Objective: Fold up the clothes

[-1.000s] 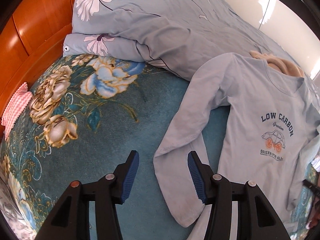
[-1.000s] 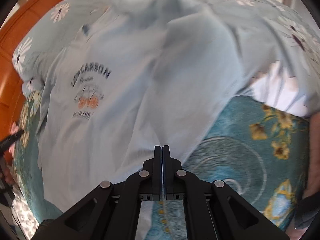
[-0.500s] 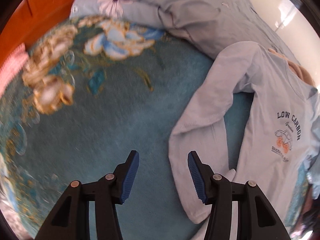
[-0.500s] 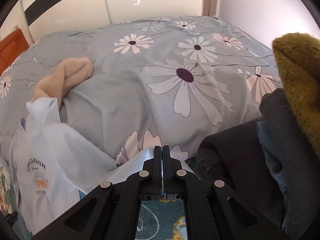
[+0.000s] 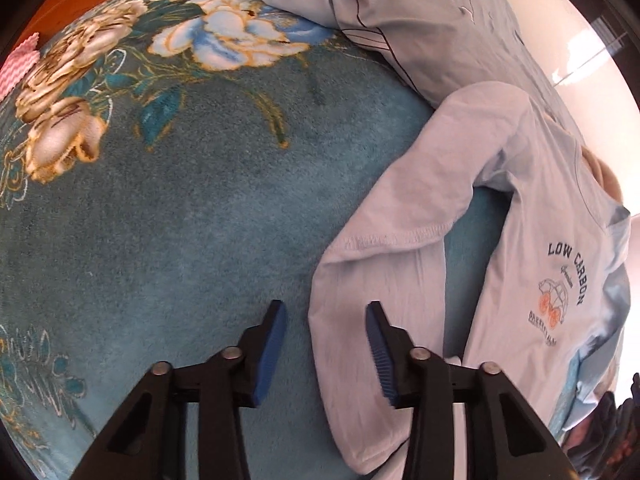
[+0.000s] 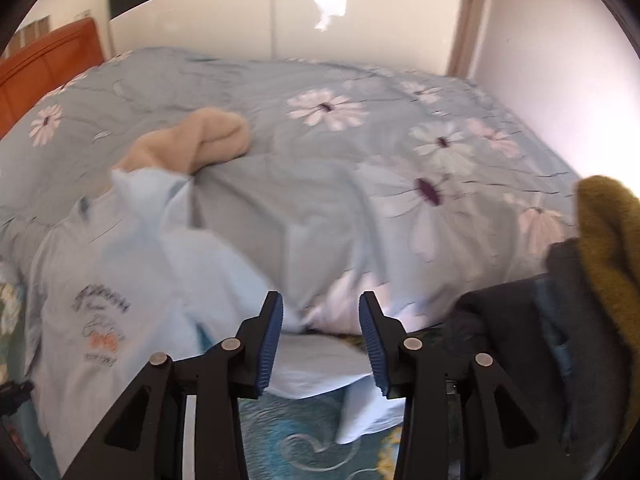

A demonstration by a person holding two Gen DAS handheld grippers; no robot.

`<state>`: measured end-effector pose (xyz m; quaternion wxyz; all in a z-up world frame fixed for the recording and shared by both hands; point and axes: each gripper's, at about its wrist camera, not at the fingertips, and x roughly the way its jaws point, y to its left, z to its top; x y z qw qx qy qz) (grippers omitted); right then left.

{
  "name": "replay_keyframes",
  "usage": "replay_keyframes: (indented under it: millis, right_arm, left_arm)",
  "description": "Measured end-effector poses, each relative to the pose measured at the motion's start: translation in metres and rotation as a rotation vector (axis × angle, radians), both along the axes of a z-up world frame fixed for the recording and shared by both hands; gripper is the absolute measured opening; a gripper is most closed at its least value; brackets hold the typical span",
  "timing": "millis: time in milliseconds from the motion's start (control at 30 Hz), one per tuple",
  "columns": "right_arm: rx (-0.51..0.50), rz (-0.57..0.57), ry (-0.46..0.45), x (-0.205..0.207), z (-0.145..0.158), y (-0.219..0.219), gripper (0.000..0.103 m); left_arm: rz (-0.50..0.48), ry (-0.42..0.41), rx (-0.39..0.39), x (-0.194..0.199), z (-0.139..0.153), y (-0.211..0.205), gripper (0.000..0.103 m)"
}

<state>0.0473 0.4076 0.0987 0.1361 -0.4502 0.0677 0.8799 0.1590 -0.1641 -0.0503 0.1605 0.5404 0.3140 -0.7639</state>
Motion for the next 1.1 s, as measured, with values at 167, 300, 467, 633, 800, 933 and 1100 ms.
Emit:
replay_keyframes:
  millis: [167, 300, 467, 633, 800, 933, 1100]
  right_arm:
    - [-0.11, 0.186, -0.075, -0.014, -0.036, -0.057, 0.056]
    - [-0.178, 0.279, -0.131, -0.023, -0.059, -0.092, 0.059]
    - [-0.152, 0.328, -0.146, -0.03, -0.06, -0.113, 0.06]
    - [-0.157, 0.318, -0.175, -0.03, -0.063, -0.115, 0.06]
    - [-0.191, 0.334, -0.254, -0.027, -0.086, -0.119, 0.06]
    - [-0.224, 0.334, -0.297, -0.024, -0.1, -0.12, 0.064]
    - [-0.245, 0.343, -0.299, -0.02, -0.106, -0.122, 0.068]
  left_arm:
    - [0.067, 0.01, -0.009, -0.005, 0.005, 0.0, 0.003]
    - [-0.001, 0.065, -0.252, -0.032, 0.049, 0.012, 0.003]
    - [-0.164, 0.205, -0.591, -0.073, 0.114, 0.038, 0.003]
    - [-0.3, 0.208, -0.587, -0.067, 0.098, 0.081, 0.003]
    - [-0.408, 0.041, -0.427, -0.043, 0.034, 0.132, 0.007]
    - [-0.434, -0.005, -0.332, -0.02, 0.017, 0.146, 0.007]
    - [-0.35, 0.062, -0.203, -0.001, 0.038, 0.112, 0.034]
